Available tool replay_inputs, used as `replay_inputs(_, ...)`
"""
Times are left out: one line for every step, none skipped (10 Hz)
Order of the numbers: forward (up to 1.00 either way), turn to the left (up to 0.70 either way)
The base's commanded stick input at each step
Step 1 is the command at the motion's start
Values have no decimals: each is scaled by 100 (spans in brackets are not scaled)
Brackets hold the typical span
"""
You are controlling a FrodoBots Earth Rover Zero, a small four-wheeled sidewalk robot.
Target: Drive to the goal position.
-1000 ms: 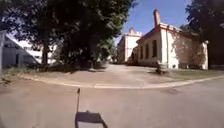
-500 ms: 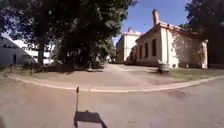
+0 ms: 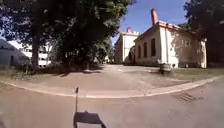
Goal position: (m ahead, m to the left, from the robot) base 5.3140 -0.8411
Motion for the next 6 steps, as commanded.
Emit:
replay_inputs(70, 0)
replay_inputs(70, 0)
replay_inputs(70, 0)
replay_inputs(70, -1)
replay_inputs(70, -8)
replay_inputs(70, -11)
